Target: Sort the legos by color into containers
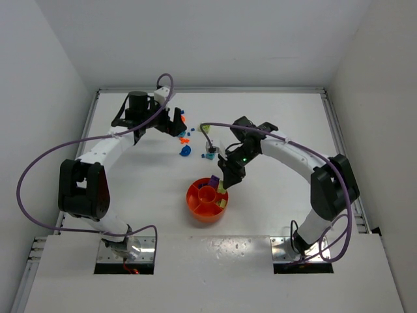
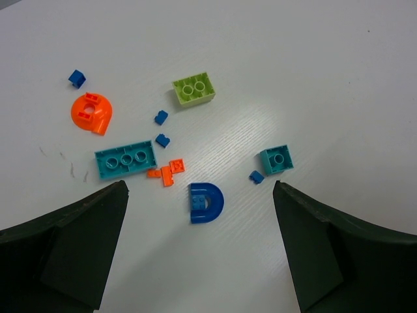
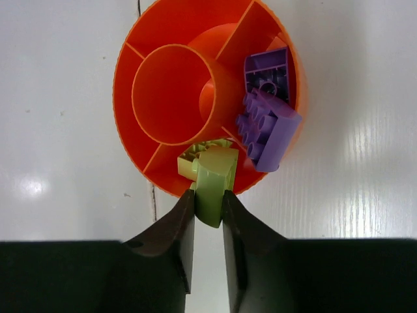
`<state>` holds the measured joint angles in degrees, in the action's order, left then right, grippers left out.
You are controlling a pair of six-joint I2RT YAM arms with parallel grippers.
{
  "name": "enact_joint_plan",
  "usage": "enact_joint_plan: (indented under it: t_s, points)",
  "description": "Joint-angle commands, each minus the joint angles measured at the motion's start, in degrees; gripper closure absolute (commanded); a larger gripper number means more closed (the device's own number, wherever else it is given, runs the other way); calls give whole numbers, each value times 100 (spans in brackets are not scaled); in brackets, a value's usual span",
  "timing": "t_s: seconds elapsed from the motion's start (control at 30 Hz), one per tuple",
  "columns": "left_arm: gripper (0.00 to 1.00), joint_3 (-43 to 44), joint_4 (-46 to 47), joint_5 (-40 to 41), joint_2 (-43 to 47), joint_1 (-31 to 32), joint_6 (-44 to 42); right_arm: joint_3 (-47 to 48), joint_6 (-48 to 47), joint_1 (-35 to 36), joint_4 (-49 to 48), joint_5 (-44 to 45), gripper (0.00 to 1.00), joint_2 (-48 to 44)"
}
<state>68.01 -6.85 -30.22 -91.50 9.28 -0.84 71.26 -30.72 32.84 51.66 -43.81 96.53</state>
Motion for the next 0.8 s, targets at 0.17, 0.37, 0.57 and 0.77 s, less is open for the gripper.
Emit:
enact_joint_plan:
  t_s: [0.17, 0.37, 0.57, 0.77]
  points:
    - [0, 46, 105, -213, -104, -58, -171, 133, -461, 126, 99, 145, 48, -170]
    - [0, 160, 105, -327, -227, -58, -241, 361, -164, 109, -260, 136, 49, -170]
    - [16, 1272, -623, -388, -1077, 354, -1153, 660, 1758, -163, -1849, 505, 51, -170]
    - [18, 2891, -2081, -844, -2353, 408, -2374, 792, 2850, -760, -2388, 682, 48, 129]
